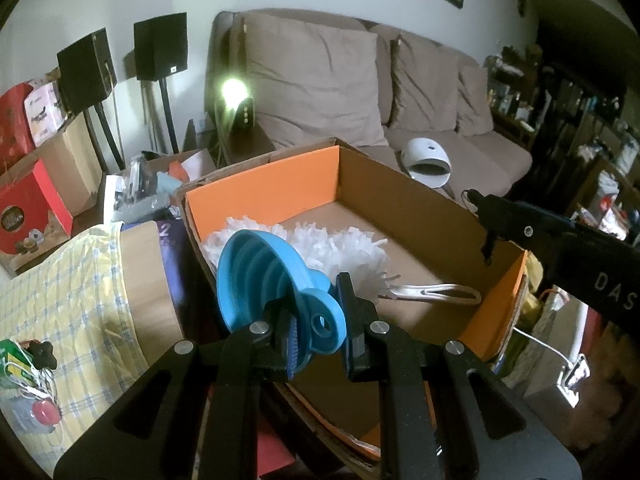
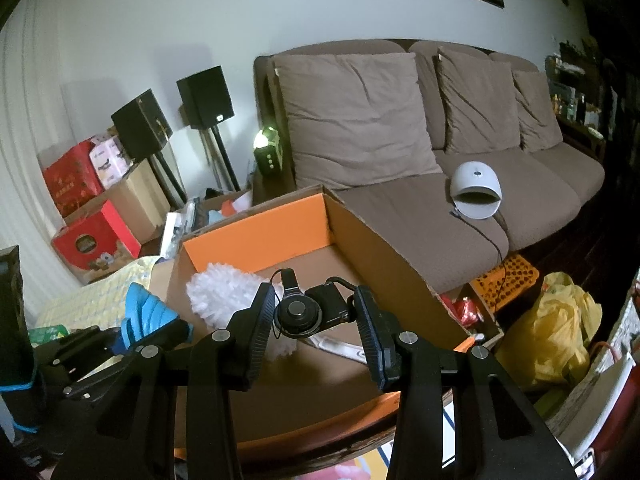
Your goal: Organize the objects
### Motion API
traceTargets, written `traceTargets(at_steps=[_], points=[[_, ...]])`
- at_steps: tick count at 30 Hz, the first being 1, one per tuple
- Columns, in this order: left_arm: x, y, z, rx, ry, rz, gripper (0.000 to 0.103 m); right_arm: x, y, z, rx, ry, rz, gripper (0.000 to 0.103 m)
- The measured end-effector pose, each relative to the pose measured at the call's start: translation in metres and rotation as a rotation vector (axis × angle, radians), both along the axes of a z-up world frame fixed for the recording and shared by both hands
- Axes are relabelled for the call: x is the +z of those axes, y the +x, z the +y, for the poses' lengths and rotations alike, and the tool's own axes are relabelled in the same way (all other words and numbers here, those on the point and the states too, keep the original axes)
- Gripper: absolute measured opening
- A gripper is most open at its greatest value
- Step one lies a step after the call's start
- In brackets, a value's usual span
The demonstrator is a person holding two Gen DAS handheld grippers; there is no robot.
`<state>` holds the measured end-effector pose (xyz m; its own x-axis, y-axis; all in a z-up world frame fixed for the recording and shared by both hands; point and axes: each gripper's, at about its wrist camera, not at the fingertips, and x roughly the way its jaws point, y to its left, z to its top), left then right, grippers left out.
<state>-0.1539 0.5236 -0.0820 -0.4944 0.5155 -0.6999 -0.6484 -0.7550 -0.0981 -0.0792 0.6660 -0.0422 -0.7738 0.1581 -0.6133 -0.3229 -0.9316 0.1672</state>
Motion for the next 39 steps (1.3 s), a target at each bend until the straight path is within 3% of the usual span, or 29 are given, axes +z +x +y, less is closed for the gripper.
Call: traceTargets(at_steps=[39], points=[[-0.008, -0.001, 0.003, 0.008, -0.021, 0.015, 0.015, -0.019, -0.014, -0.004, 0.028, -0.008, -0.103, 0.041]])
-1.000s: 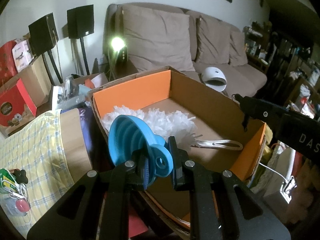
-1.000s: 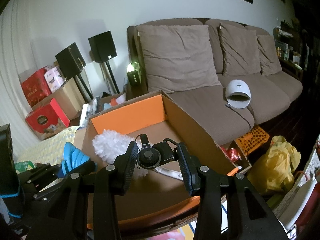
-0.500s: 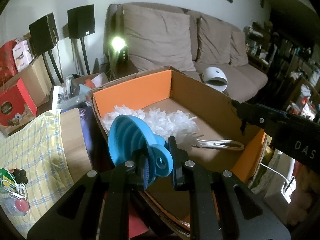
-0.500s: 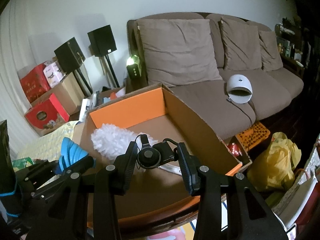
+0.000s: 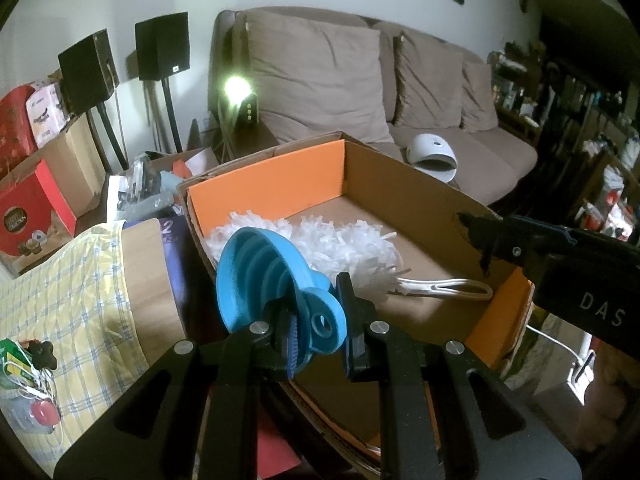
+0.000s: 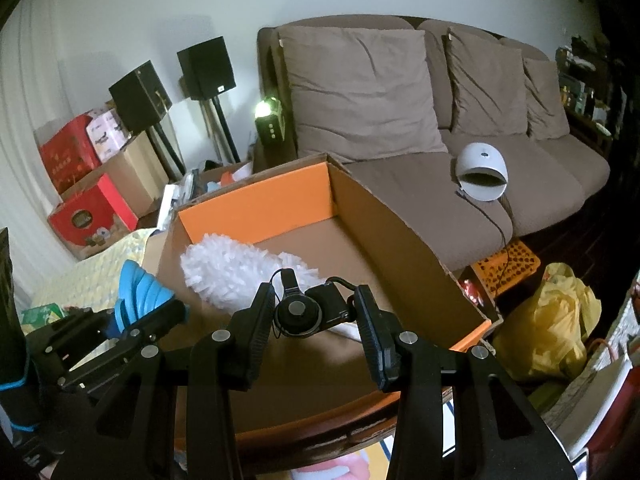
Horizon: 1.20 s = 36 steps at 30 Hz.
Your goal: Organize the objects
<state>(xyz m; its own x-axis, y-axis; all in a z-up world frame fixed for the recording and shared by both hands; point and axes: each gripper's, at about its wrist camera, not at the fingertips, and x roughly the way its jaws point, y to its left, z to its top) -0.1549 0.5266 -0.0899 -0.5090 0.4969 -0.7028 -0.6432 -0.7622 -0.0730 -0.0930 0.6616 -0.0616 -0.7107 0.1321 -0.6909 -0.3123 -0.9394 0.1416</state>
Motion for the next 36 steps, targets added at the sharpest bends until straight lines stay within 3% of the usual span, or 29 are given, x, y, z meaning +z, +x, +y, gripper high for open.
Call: traceTargets(at_steps=[26, 36], points=[[-0.009, 0.002, 0.0, -0.011, -0.008, 0.029, 0.017, -0.009, -0.003, -0.002, -0.013, 0.012, -0.055, 0.042], [0.001, -0.001, -0.011, -0.033, 0.047, -0.002, 0.015, -0.007, 0.007, 0.013, -0.061, 0.026, -0.046, 0.041]])
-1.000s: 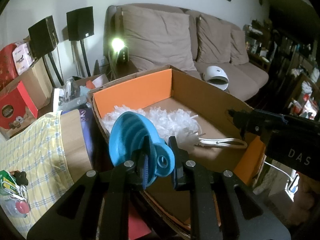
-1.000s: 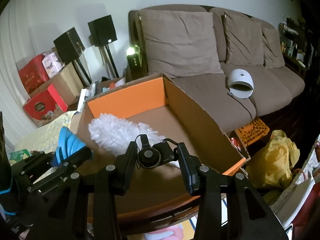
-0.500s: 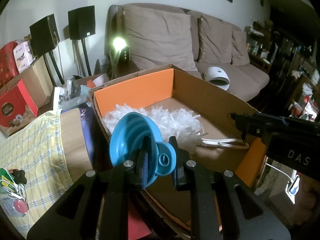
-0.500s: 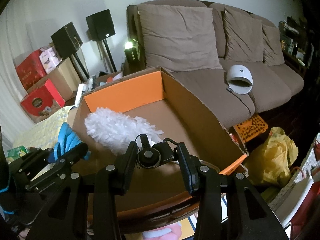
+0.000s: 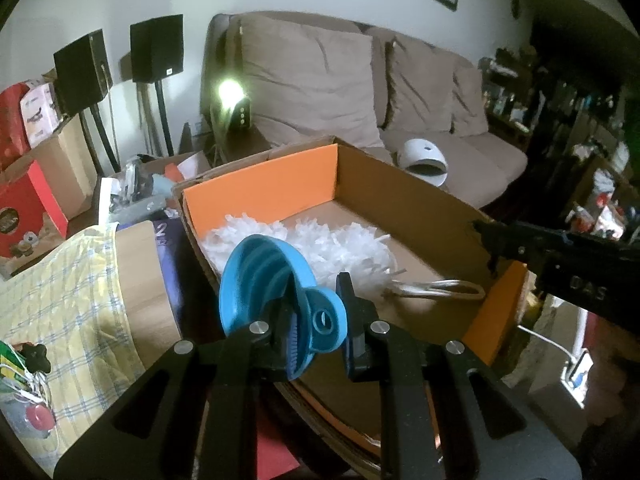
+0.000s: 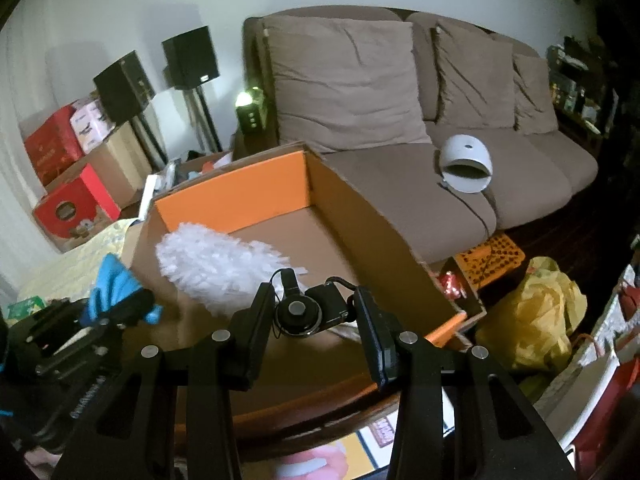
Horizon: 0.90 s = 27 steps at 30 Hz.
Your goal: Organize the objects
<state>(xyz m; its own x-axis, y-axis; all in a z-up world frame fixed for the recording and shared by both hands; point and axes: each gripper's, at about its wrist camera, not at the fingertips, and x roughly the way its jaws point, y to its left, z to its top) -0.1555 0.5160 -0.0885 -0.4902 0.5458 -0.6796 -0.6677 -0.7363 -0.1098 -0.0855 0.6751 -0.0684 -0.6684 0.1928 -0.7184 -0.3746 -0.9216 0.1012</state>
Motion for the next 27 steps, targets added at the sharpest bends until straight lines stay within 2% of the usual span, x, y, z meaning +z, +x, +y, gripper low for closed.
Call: traceTargets(at_steps=[8, 14, 27], points=[[0.017, 0.005, -0.005, -0.064, 0.077, 0.005, 0.015, 0.0, 0.001, 0.003, -0.004, -0.004, 0.0, 0.041], [0.015, 0.006, -0.002, -0.133, 0.124, -0.059, 0.015, -0.004, -0.003, -0.001, 0.013, -0.009, -0.01, 0.041], [0.003, 0.009, 0.006, -0.145, 0.086, -0.066, 0.015, -0.007, -0.004, 0.003, 0.004, -0.013, -0.019, 0.041]])
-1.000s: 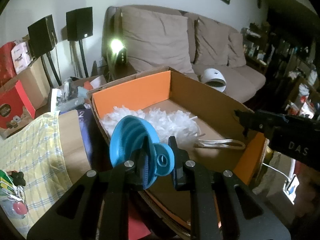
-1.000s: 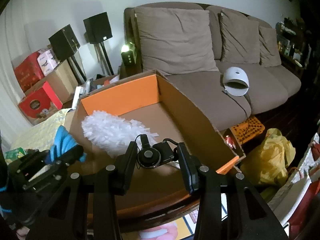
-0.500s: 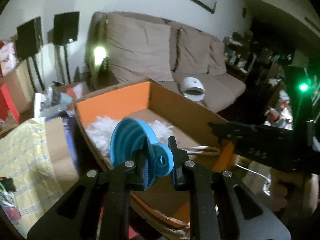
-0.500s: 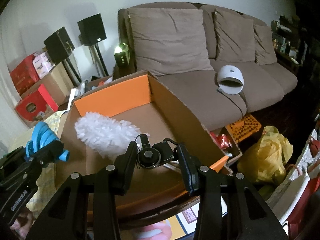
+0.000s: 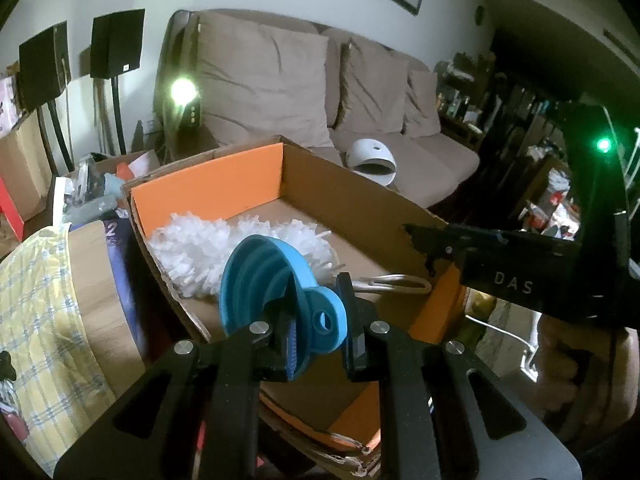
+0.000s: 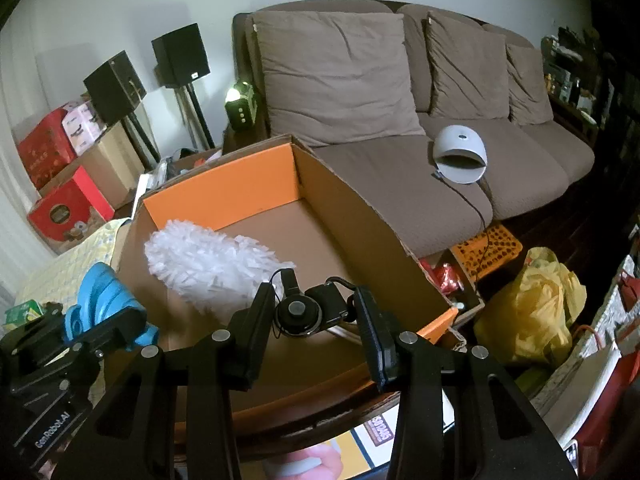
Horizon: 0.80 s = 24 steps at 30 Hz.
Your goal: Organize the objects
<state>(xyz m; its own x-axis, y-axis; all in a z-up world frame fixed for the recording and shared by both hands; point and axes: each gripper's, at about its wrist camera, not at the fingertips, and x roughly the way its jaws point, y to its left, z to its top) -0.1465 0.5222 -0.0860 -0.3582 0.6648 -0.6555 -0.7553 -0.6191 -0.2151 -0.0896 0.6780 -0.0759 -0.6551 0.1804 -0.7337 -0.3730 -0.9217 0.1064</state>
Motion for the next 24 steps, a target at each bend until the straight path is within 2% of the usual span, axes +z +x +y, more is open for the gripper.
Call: traceTargets(at_steps=[16, 24], points=[[-0.0019, 0.0087, 0.0059, 0.007, -0.044, 0.044, 0.015, -0.0072, -0.0037, -0.0002, 0.003, -0.01, -0.019, 0.042], [-0.0014, 0.0046, 0.008, 0.018, -0.055, 0.032, 0.015, -0.0089, -0.0067, -0.0032, 0.007, -0.006, -0.03, 0.042]])
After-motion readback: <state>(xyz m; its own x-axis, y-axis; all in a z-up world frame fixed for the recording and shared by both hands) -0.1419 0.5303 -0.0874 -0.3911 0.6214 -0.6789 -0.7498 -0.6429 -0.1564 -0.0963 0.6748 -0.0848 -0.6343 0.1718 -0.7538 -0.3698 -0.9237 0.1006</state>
